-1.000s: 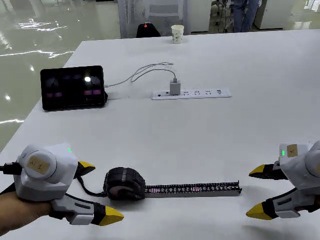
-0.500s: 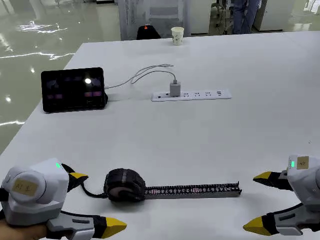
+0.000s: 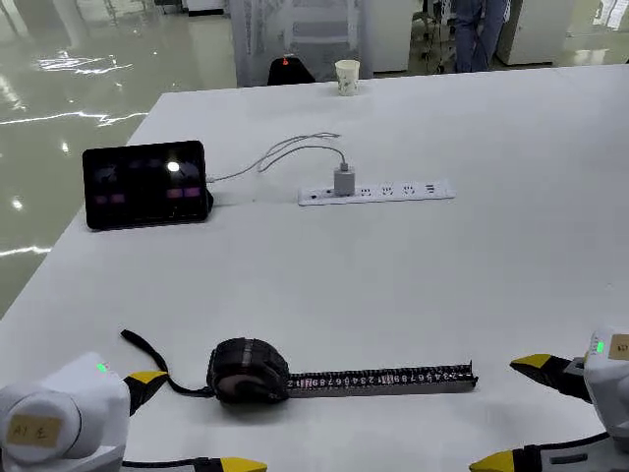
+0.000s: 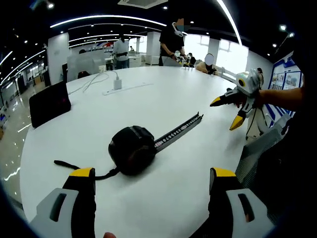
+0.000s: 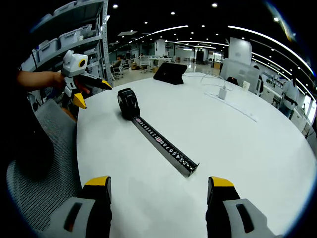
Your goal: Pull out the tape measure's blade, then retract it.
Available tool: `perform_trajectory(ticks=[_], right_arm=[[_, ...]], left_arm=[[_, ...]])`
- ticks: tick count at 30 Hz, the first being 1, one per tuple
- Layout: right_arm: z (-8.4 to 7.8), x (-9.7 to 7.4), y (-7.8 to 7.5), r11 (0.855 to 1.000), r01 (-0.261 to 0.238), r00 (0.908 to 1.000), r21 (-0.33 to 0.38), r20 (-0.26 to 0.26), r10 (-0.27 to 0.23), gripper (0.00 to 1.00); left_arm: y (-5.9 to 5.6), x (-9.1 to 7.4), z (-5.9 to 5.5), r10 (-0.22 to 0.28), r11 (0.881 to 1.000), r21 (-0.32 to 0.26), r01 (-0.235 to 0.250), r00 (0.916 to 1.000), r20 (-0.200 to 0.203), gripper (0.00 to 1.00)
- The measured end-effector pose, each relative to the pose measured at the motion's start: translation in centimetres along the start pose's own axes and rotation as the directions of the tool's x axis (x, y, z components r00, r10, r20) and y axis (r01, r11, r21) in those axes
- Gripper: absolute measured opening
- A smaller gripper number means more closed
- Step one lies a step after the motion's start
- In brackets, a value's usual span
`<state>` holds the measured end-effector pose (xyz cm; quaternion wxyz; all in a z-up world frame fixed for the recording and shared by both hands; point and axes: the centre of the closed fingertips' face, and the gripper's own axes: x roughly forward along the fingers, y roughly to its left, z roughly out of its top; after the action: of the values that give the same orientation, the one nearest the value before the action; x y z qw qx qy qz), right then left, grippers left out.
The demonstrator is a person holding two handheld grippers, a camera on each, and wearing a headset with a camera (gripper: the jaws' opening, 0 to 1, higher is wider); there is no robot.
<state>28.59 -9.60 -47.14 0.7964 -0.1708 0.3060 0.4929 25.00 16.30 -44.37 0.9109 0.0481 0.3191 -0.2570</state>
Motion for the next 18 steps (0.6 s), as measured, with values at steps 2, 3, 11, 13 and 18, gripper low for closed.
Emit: perform_trajectory(ticks=[2,3,11,13,18], right_arm=[[-0.1,-0.1,0.3,1.000,0.009,0.9999,0.022,0.006,-0.010,0.80],[0.0,-0.2,0.4,0.999,0.016,0.9998,0.030,0.013,-0.016,0.81],[0.7,-0.7,1.0,0.994,0.078,0.9954,0.083,0.049,-0.082,0.86],[0.9,-0.8,1.4,0.991,0.085,0.9942,0.099,0.057,-0.091,0.88],[1.2,-0.8,2.3,0.987,0.098,0.9920,0.129,0.067,-0.107,0.91]], left_arm=[[-0.4,-0.2,-0.1,0.005,1.000,-0.010,-0.005,1.0000,0.006,0.93],[-0.7,-0.3,-0.1,0.007,1.000,-0.013,-0.007,0.9999,0.009,0.93],[-1.8,-0.9,0.0,0.044,0.998,-0.048,-0.041,0.9979,0.048,0.97],[-2.4,-1.0,0.4,0.048,0.997,-0.059,-0.045,0.9970,0.061,0.98],[-3.4,-0.9,0.9,0.059,0.996,-0.074,-0.053,0.9949,0.081,0.99]])
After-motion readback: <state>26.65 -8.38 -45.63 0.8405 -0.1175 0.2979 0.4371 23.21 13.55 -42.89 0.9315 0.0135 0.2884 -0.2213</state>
